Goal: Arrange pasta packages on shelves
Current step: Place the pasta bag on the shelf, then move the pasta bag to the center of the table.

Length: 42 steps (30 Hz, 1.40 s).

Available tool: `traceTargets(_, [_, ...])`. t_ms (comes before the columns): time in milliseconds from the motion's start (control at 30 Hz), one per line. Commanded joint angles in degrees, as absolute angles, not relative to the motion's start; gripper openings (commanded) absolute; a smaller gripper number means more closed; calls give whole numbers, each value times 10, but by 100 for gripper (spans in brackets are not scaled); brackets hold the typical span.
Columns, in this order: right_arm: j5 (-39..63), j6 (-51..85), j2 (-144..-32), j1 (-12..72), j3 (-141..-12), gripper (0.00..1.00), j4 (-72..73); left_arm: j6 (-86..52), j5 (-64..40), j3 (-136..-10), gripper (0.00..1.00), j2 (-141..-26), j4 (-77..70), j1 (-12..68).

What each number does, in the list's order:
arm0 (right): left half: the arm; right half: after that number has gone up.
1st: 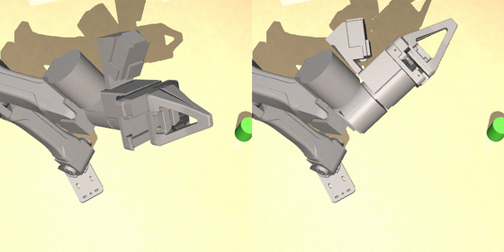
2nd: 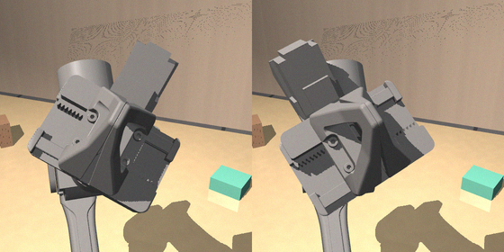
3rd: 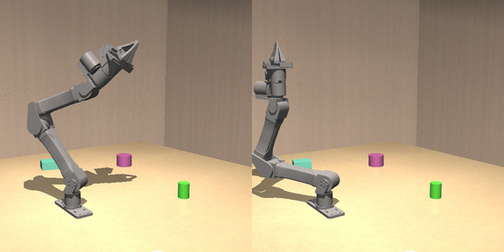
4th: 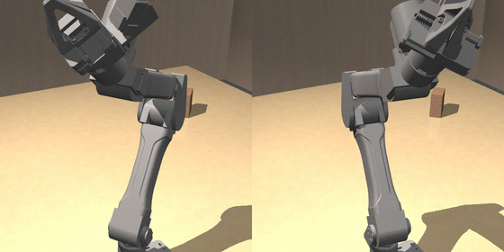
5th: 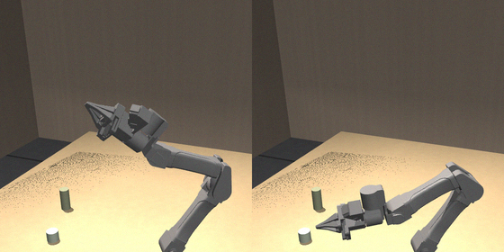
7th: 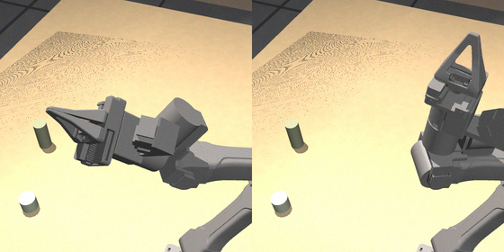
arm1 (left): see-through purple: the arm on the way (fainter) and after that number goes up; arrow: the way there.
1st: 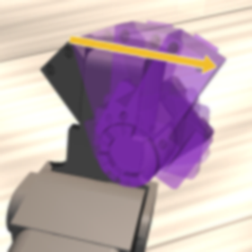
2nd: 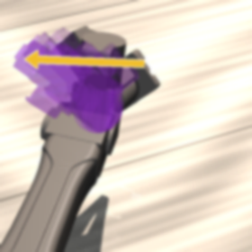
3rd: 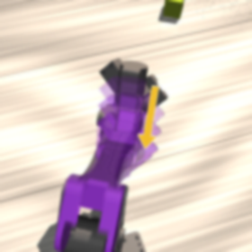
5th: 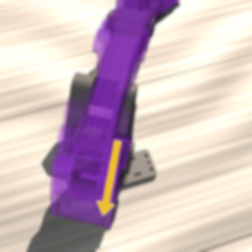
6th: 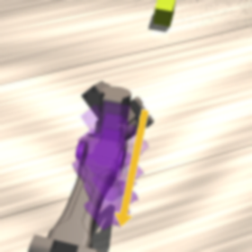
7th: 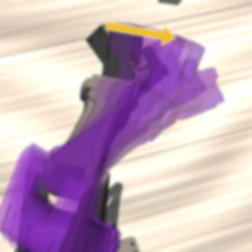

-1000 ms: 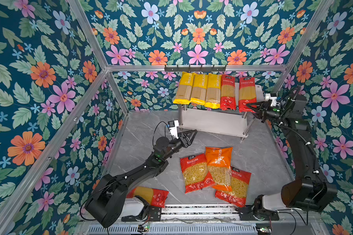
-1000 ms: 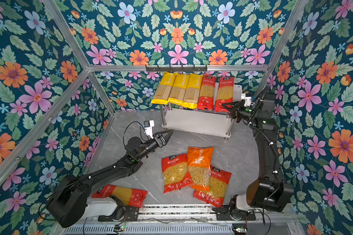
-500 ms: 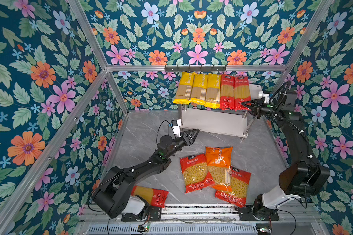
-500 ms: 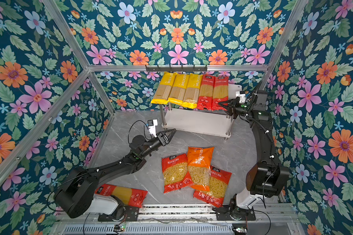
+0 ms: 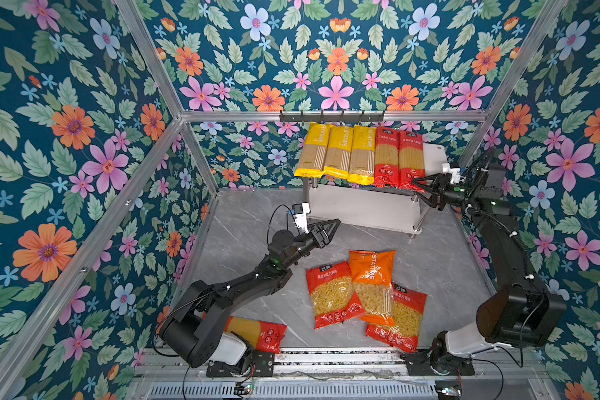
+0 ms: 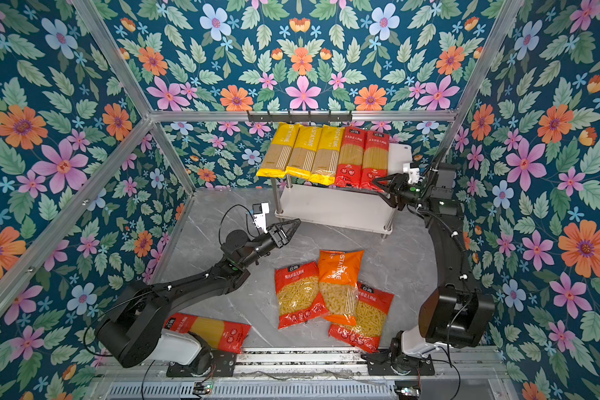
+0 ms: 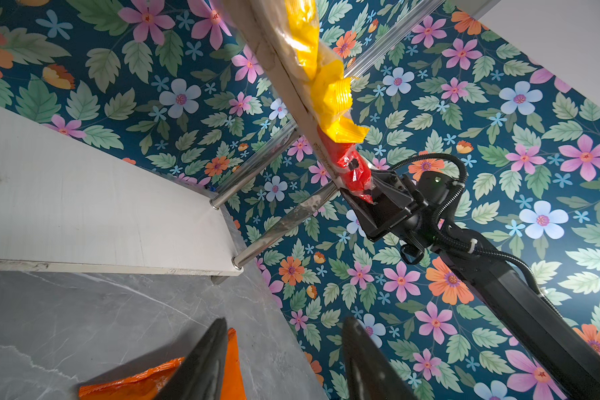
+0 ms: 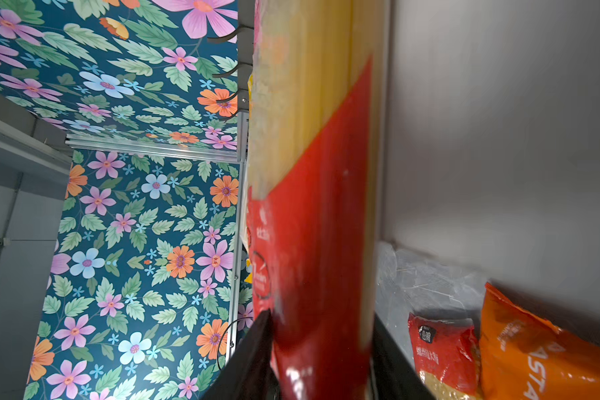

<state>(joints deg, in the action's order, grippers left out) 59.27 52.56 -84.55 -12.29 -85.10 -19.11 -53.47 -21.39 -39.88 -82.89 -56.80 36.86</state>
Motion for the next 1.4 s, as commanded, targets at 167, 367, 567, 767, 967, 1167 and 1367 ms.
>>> traceTargets(167, [565, 538, -817, -127, -835, 43, -180, -530, -219, -399, 56, -829, -586, 373])
traceTargets(367, [543, 518, -850, -127, -889, 24, -214, -526, -210, -393, 56, -819, -577, 377])
traceTargets(567, [553, 523, -865, -127, -892, 18, -204, -525, -210, -398, 56, -820, -573, 378])
traceTargets(767, [543, 517, -832, -127, -867, 46, -211, -518, -208, -396, 56, -813, -562, 380])
traceTargets(967, [512, 486, -766, -128, -822, 63, -256, -460, -185, -397, 56, -763, -471, 380])
traceTargets(1167, [475, 443, -679, -106, -749, 63, -313, -385, -114, -407, 56, -702, -314, 379])
traceTargets(1367, [308, 369, -618, 64, -718, 63, -402, -353, -6, -426, 56, -677, -157, 377])
